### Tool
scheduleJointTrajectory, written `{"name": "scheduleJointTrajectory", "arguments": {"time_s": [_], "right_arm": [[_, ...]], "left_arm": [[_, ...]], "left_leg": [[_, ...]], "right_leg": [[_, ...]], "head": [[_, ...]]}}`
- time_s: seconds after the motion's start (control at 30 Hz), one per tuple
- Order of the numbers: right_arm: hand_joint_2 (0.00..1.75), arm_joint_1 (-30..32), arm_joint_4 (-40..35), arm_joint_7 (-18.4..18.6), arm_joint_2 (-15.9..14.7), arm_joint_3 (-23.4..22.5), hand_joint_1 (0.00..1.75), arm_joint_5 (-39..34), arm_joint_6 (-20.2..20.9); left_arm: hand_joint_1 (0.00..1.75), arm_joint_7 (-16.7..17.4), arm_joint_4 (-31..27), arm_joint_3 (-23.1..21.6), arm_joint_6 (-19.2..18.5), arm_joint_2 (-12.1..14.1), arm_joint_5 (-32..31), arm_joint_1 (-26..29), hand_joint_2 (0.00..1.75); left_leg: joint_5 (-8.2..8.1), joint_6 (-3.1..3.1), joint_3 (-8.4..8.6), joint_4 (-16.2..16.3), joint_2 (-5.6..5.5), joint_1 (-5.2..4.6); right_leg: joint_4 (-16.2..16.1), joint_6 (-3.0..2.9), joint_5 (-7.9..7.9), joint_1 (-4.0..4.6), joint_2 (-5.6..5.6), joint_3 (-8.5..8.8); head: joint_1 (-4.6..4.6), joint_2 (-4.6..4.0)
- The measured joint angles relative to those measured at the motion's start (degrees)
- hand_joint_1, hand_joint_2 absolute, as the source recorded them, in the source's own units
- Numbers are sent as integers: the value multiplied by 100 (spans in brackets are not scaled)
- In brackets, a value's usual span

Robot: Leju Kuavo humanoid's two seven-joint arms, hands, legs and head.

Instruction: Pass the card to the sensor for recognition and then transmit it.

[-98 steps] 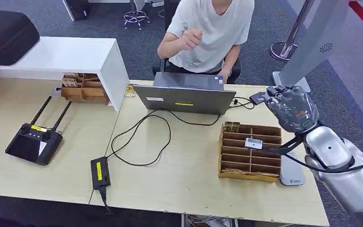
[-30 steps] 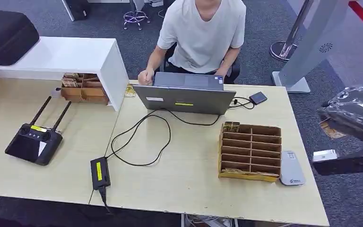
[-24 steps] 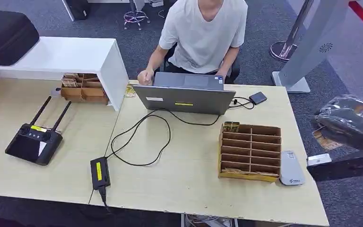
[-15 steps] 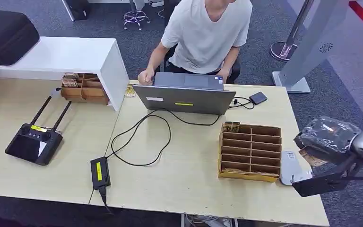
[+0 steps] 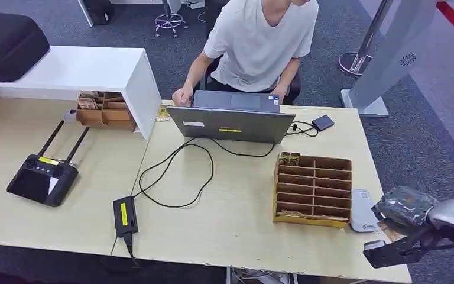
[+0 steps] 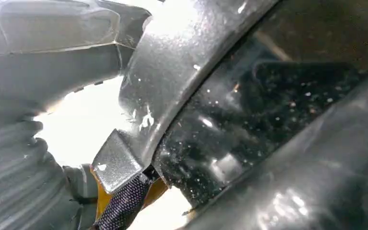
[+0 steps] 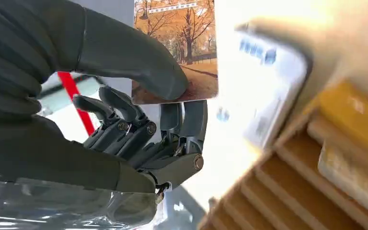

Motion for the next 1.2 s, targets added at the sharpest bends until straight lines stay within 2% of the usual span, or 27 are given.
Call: {"name": "scheduleJointTrajectory", "arguments": {"time_s": [0.3,0.73,0.83,0.93,1.1,1.2], "right_arm": [[175,552,522,-2,0,-332,175,140,-15],[175,785,631,-53,2,-616,175,177,9],[175,779,631,-171,41,-725,175,288,-17],[175,710,669,-335,241,-888,175,461,7],[175,581,924,-435,857,-1019,175,640,37],[175,552,1071,-470,1108,-1060,175,695,29]], "left_arm": [[0,0,0,0,0,0,4,0,175],[0,17,0,0,4,0,22,0,175],[0,17,0,0,7,0,39,0,175],[0,17,0,0,7,0,44,-1,175],[0,17,0,0,2,-2,46,-1,175],[0,17,0,0,2,0,46,-1,175]], "left_leg": [[0,0,2,0,3,0],[0,0,-1,0,2,0],[0,0,-3,-1,3,0],[0,0,-1,-2,10,0],[3,-2,9,-2,13,2],[10,-2,2,-2,0,3]], "right_leg": [[0,0,0,0,4,0],[0,0,0,0,1,0],[2,0,0,0,3,1],[4,0,1,0,11,2],[5,-6,5,1,14,3],[6,-6,6,2,-2,2]], "head": [[0,0],[0,0],[0,0],[-2,0],[-4,0],[-2,0]]}}
